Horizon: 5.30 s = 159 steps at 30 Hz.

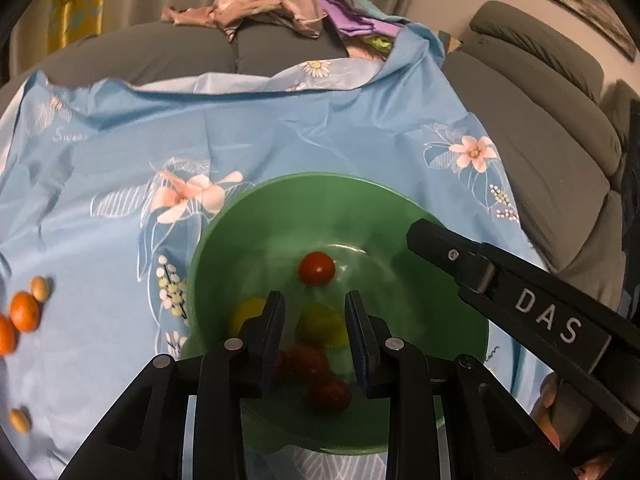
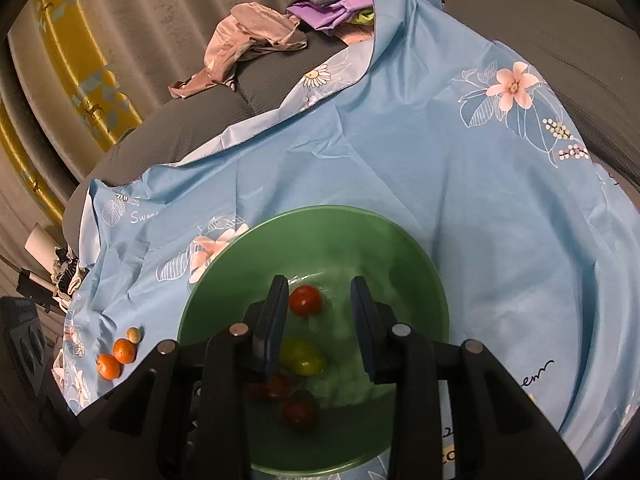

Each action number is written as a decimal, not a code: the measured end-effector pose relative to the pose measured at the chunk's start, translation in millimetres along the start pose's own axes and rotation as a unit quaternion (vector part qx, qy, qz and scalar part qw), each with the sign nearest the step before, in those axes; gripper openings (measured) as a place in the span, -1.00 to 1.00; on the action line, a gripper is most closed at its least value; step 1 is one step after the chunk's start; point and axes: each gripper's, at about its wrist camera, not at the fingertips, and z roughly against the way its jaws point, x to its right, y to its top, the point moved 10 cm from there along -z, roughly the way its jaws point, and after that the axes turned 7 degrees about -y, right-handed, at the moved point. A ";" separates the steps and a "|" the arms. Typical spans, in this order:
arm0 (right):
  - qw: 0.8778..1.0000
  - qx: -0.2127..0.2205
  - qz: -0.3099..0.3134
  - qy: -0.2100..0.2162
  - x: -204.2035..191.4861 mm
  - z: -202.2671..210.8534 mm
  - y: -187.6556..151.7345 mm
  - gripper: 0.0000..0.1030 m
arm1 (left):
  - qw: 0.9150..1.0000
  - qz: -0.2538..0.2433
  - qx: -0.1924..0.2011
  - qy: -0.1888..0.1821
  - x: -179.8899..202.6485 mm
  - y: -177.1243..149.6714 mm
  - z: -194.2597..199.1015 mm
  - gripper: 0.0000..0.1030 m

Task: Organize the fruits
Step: 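Carry the tomato over the green bowl and open the right tool, then move the right tool back to the large orange on the cloth, then close the right tool on the large orange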

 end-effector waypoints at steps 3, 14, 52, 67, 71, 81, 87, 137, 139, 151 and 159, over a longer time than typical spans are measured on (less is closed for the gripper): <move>1.000 0.002 -0.002 0.001 -1.1 1.5 0.5 -0.32 | 1.000 0.006 -0.001 -0.007 -1.5 0.5 4.2 -0.17; 1.000 0.015 0.004 0.026 -23.3 11.3 2.9 0.14 | 0.998 0.030 0.042 0.027 -41.6 7.0 66.8 -0.12; 0.950 -0.193 0.173 0.175 -315.2 -98.8 -134.1 -0.04 | 0.971 0.180 0.041 0.151 -301.2 -52.8 122.2 -0.17; 0.933 -0.234 0.159 0.223 -322.3 -102.2 -160.9 -0.26 | 0.969 0.157 0.023 0.187 -303.9 -55.1 112.0 -0.17; 0.935 -0.232 0.154 0.218 -314.5 -97.0 -157.5 -0.28 | 0.969 0.152 0.022 0.192 -304.7 -54.3 110.6 -0.17; 0.952 -0.210 0.151 0.162 -264.4 -82.1 -133.3 -0.26 | 0.969 0.171 0.022 0.179 -308.1 -52.7 109.0 -0.16; 0.954 -0.217 0.165 0.128 -248.4 -92.4 -138.3 -0.24 | 0.969 0.178 0.023 0.172 -307.9 -51.3 106.5 -0.05; 0.956 -0.175 0.223 0.075 -242.2 -87.9 -137.9 0.12 | 0.964 0.124 0.022 0.234 -304.7 -46.1 95.4 0.09; 0.956 -0.169 0.229 0.070 -241.6 -89.3 -137.7 0.12 | 0.963 0.127 0.023 0.237 -304.5 -45.5 95.1 0.09; 0.960 -0.158 0.218 0.078 -237.2 -87.4 -130.0 -0.18 | 0.960 0.191 0.038 0.201 -306.6 -48.9 107.3 -0.29; 0.964 -0.158 0.199 0.078 -225.7 -84.8 -121.1 -0.17 | 0.976 0.146 0.050 0.155 -261.9 -39.6 112.6 -0.86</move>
